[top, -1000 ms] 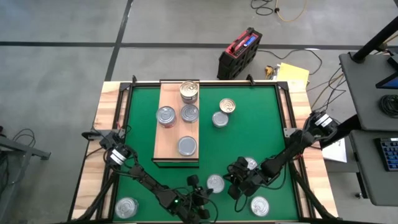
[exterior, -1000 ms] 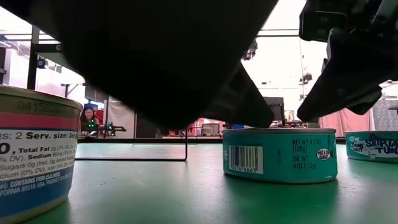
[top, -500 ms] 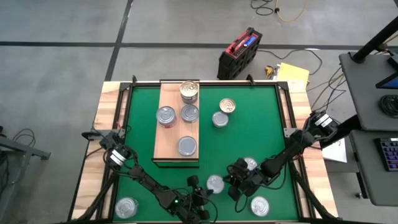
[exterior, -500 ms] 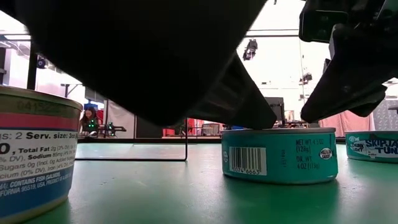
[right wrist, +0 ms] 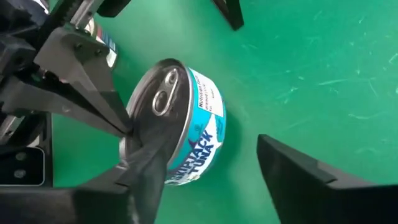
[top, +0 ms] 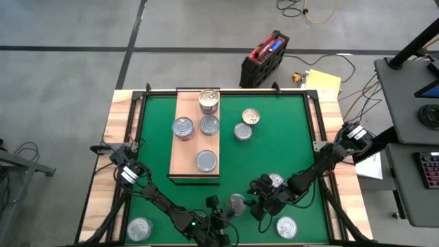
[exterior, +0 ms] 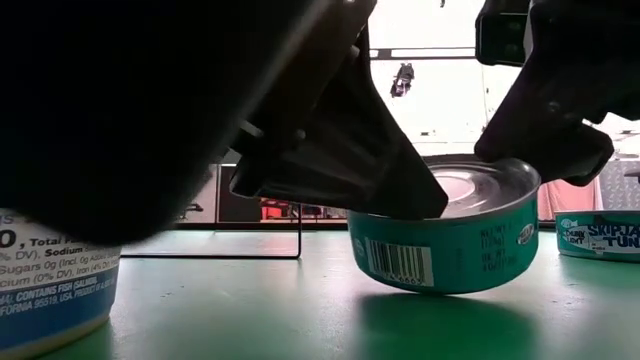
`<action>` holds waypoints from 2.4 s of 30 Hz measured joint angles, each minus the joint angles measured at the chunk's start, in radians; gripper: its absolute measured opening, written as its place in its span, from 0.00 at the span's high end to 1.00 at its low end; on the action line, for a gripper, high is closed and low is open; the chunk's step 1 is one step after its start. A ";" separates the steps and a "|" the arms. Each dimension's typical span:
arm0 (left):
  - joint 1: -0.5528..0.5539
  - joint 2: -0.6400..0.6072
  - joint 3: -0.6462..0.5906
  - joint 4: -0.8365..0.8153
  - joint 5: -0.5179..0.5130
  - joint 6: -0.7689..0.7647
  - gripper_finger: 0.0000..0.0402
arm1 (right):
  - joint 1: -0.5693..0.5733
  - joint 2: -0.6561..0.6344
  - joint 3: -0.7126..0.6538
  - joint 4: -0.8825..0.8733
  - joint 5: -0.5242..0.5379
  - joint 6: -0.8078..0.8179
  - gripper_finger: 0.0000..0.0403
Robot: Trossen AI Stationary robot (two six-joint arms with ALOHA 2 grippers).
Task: Stack canned seafood by type on shelf
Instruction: Put the green and blue tuna can on the shelf
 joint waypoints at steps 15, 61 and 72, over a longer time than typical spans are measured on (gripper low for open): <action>0.001 0.006 -0.005 -0.003 0.012 0.005 1.00 | 0.001 0.002 0.000 0.094 -0.017 -0.108 0.30; -0.002 0.002 0.033 0.004 0.013 0.049 1.00 | 0.023 0.162 0.051 0.297 -0.024 -0.610 0.67; -0.007 0.000 0.083 -0.029 -0.009 0.090 0.97 | 0.043 0.064 0.050 0.147 0.045 -0.610 0.67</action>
